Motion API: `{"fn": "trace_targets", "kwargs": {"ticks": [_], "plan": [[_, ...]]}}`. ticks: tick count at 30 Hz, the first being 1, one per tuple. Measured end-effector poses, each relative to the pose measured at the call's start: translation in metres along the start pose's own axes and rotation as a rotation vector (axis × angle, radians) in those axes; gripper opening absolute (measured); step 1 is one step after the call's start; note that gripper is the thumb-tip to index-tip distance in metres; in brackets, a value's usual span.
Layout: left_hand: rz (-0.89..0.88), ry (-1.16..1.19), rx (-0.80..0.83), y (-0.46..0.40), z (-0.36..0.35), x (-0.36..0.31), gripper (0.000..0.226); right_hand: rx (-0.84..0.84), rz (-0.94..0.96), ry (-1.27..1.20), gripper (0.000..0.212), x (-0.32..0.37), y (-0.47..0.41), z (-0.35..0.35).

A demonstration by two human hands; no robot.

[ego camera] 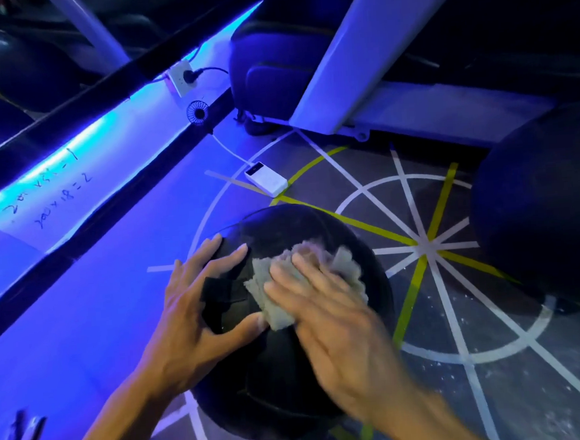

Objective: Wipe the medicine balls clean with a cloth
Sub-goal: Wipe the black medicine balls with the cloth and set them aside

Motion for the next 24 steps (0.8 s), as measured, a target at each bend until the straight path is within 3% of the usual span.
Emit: {"fn": "trace_targets", "kwargs": {"ticks": [2, 5, 6, 10, 12, 15, 16, 21, 24], "plan": [[0.002, 0.014, 0.014, -0.001, 0.0, -0.001, 0.082, -0.057, -0.068, -0.044, 0.044, -0.024, -0.018, 0.017], [-0.015, -0.016, 0.017, -0.005, -0.005, -0.008, 0.082, -0.168, -0.456, -0.117, 0.039, -0.075, -0.051, 0.046], [-0.017, -0.014, 0.014, -0.006, -0.006, -0.01, 0.082, -0.141, -0.438, -0.125, 0.037, -0.068, -0.058, 0.044], [-0.035, -0.022, 0.022, -0.009, -0.004, -0.007, 0.078, 0.113, 0.005, -0.014, 0.042, -0.003, -0.054, 0.003], [-0.031, -0.013, 0.026, -0.006, -0.003, -0.005, 0.08, 0.085, -0.042, -0.054, 0.043, -0.029, -0.065, 0.013], [-0.052, -0.034, 0.03, -0.006, -0.007, -0.01, 0.083, -0.047, -0.398, -0.09, 0.041, -0.076, -0.085, 0.043], [-0.05, -0.032, 0.028, -0.007, -0.008, -0.01, 0.083, -0.047, -0.393, -0.073, 0.039, -0.07, -0.082, 0.041], [-0.033, 0.007, 0.013, -0.006, -0.002, 0.002, 0.079, 0.062, 0.051, -0.01, 0.042, 0.004, -0.019, -0.001], [-0.039, 0.004, 0.029, -0.003, 0.001, 0.005, 0.084, -0.015, 0.019, -0.068, 0.048, -0.015, 0.005, 0.007]]}}
Point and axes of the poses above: each hand's wrist, its own y-axis away from the middle knuckle, its own z-axis out of the back of the hand, x = y × z, the point moved 4 cm from there along -y, towards the middle knuckle, and after that the axes turned 6 degrees about -z, right-handed, at the moved point
